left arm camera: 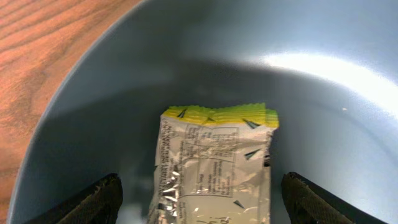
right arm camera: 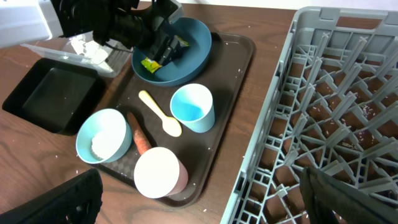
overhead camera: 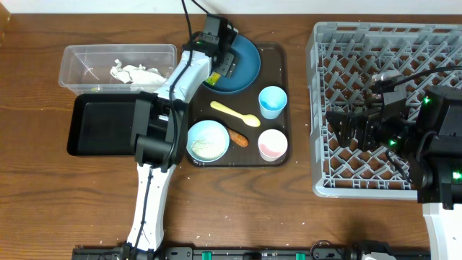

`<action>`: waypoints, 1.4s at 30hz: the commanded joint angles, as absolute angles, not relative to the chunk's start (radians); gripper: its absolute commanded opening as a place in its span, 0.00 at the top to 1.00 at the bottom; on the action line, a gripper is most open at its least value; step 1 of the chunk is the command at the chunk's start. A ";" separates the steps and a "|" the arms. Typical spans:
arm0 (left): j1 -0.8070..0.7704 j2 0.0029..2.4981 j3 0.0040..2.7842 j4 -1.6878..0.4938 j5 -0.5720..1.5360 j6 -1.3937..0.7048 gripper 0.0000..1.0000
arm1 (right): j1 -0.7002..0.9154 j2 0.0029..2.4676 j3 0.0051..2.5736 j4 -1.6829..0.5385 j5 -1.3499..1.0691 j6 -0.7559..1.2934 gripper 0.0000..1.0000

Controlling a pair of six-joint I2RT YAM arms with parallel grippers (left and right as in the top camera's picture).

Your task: Sort waste into correct bins and load items into the dishwasher rack

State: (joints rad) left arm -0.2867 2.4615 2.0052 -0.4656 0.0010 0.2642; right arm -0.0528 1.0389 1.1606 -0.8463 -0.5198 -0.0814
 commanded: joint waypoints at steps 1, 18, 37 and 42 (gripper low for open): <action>-0.278 2.519 2.005 -0.477 -0.012 0.276 0.16 | -0.045 1.041 1.180 -0.848 -0.520 -0.084 0.01; -0.291 2.458 2.005 -0.530 -0.011 0.168 0.94 | -0.045 1.041 1.180 -0.837 -0.520 -0.084 0.01; -0.218 2.091 2.005 -0.743 -0.183 -0.017 0.94 | -0.045 1.041 1.180 -0.839 -0.520 -0.084 0.01; -0.099 2.095 1.987 -0.842 -0.326 -0.301 0.94 | -0.045 1.041 1.180 -0.842 -0.520 -0.084 0.01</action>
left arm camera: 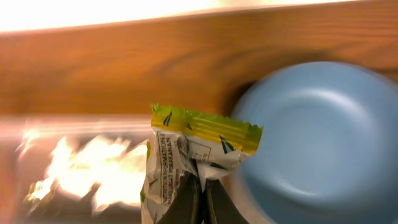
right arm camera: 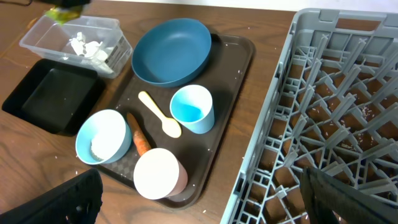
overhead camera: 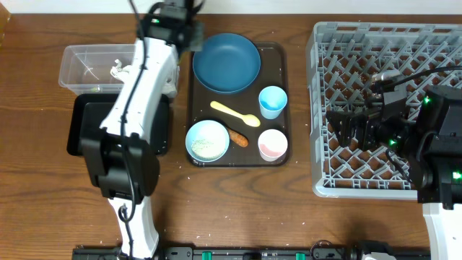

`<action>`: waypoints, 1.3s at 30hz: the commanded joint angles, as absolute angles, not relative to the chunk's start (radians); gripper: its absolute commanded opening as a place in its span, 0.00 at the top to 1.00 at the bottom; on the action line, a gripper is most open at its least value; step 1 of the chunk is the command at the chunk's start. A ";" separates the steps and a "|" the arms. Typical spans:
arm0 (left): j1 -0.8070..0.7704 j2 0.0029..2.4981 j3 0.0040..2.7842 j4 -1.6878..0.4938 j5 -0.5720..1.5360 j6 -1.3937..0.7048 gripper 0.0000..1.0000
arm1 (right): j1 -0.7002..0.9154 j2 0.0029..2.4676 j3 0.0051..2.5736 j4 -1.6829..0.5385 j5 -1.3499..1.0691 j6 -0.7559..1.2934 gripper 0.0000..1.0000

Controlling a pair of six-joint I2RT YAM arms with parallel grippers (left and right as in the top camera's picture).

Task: Sort waste into correct bins and load items into the dishwasher rack
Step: 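Carry the wrapper left and drop it into the clear bin, then reach the left gripper to the pink cup and grasp it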

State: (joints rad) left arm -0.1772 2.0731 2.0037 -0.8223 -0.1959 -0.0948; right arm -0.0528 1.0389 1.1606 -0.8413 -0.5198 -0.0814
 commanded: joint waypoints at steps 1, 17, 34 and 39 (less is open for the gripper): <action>-0.075 2.095 1.978 -0.842 -0.323 -0.340 0.94 | -0.045 1.041 1.180 -0.841 -0.520 -0.084 0.01; 0.062 2.095 1.830 -0.678 -0.209 -0.406 0.49 | -0.045 1.041 1.180 -0.849 -0.521 -0.084 0.01; -0.066 1.861 1.844 -0.768 -0.004 -0.208 0.24 | -0.045 1.041 1.180 -0.849 -0.521 -0.084 0.01; -0.137 1.795 1.844 -0.950 0.115 -0.204 0.24 | -0.045 1.041 1.180 -0.849 -0.520 -0.084 0.01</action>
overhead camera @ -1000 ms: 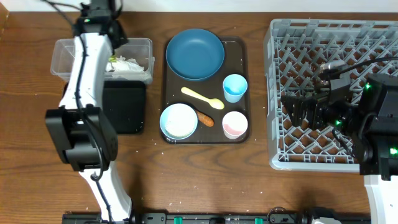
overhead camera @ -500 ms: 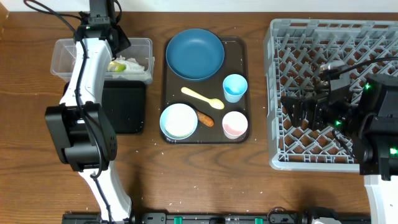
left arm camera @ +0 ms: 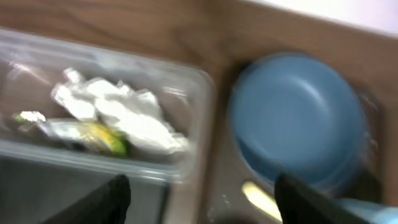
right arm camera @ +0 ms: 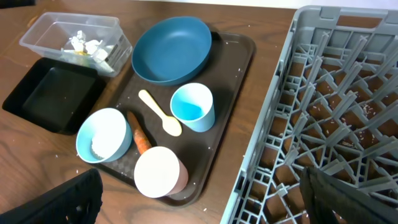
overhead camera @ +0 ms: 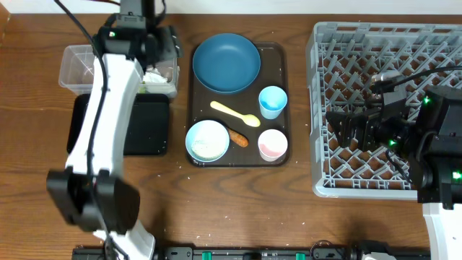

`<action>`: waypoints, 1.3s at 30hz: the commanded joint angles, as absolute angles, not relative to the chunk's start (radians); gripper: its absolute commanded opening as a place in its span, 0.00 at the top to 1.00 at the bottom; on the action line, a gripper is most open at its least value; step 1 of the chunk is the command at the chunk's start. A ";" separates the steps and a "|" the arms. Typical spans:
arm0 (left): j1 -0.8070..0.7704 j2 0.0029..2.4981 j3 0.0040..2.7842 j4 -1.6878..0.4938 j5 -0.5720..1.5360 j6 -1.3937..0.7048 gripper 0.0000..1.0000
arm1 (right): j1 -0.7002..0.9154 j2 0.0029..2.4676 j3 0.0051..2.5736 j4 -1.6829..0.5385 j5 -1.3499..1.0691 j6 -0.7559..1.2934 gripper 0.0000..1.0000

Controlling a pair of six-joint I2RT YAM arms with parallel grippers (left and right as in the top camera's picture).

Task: Sort waste into correct bins and load items into the dishwasher rack
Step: 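Reach the left gripper to the pink cup and grasp it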

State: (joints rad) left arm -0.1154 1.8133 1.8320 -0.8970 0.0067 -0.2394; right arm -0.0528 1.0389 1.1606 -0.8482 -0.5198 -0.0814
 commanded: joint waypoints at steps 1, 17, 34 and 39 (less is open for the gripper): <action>-0.149 1.794 1.844 -0.984 0.145 -0.192 0.24 | -0.045 1.041 1.180 -0.849 -0.520 -0.084 0.01; -0.419 1.796 1.555 -1.042 0.401 -0.065 0.24 | -0.045 1.041 1.180 -0.848 -0.521 -0.083 0.01; -0.632 1.811 1.475 -0.854 0.243 -0.271 0.24 | -0.045 1.041 1.180 -0.859 -0.521 -0.083 0.01; -0.666 1.855 1.472 -0.846 0.143 -0.353 0.25 | -0.045 1.041 1.180 -0.865 -0.521 -0.084 0.01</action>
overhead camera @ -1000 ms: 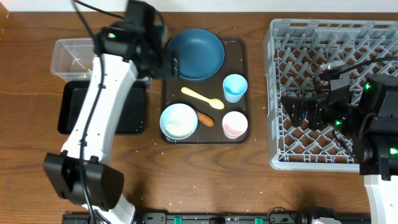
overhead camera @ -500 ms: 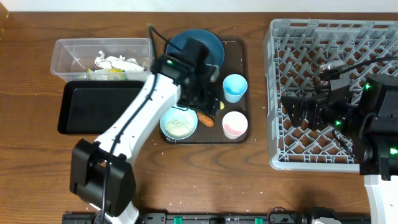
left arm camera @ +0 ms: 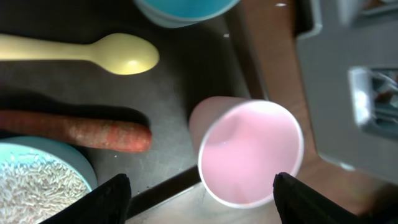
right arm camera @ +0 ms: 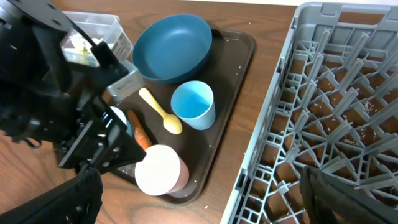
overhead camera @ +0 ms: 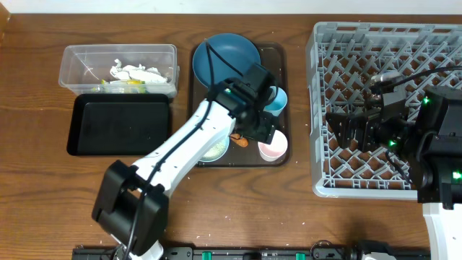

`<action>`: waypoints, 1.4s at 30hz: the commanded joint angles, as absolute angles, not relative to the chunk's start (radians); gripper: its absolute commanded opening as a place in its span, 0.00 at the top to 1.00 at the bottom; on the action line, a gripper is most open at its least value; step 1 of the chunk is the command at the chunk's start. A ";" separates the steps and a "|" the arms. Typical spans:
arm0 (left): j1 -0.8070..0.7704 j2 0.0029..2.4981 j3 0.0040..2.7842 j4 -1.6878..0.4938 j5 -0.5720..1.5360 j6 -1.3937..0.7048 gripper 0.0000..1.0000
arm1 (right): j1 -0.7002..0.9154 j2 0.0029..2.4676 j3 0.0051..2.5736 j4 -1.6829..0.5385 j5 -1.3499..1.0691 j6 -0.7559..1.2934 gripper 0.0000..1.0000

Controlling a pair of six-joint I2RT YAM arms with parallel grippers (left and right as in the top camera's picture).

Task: Sort waste into correct bins and load items into the dishwasher rack
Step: 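Reach the left gripper to the pink cup and grasp it, then lift the pink cup and hand it to the right gripper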

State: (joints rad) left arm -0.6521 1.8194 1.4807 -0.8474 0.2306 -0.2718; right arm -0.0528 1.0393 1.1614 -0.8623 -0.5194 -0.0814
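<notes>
My left gripper (left arm camera: 199, 208) is open and hangs just over the pink cup (left arm camera: 249, 149), which stands upright at the front right of the brown tray (overhead camera: 282, 72). Beside the cup lie a carrot (left arm camera: 68, 127), a pale yellow spoon (left arm camera: 81, 53) and a bowl of rice (left arm camera: 37, 180). A light blue cup (overhead camera: 274, 101) and a blue bowl (overhead camera: 220, 58) stand farther back on the tray. A yellow-green wrapper (overhead camera: 123, 85) lies in the clear bin (overhead camera: 119, 50). My right gripper (overhead camera: 352, 128) is open over the grey dishwasher rack (overhead camera: 382, 43).
A black bin (overhead camera: 119, 124) sits in front of the clear bin, left of the tray. Crumpled white paper (overhead camera: 133, 71) lies in the clear bin. The left arm stretches across the tray's front left, covering most of the rice bowl from above.
My left gripper was open over the clear bin, with the wrapper lying inside. Now it is over the pink cup on the tray, still open. The right arm has not moved.
My left gripper stood open around the wrapper in the blue bowl. Then it was shut on the wrapper, held near the clear bin. Then it was open with the wrapper in the bin. Now it is over the pink cup.
</notes>
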 commanded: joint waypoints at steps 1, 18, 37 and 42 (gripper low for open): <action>-0.672 1.866 1.472 -0.846 0.141 -0.363 0.24 | -0.045 1.041 1.180 -0.865 -0.521 -0.084 0.01; -0.686 1.938 1.472 -0.847 0.145 -0.381 0.94 | -0.045 1.041 1.180 -0.872 -0.520 -0.084 0.01; -0.153 1.711 1.478 -0.791 1.147 -0.228 0.94 | -0.042 1.211 1.175 -0.635 -1.027 -0.034 0.01; -0.108 1.711 1.478 -0.786 1.375 -0.180 0.94 | -0.008 1.298 1.175 -0.480 -1.252 -0.050 0.01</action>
State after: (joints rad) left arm -0.1192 1.7096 1.4776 -0.7883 1.1221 -0.2386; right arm -0.0456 1.2659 1.1618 -0.5224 -1.0187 -0.0345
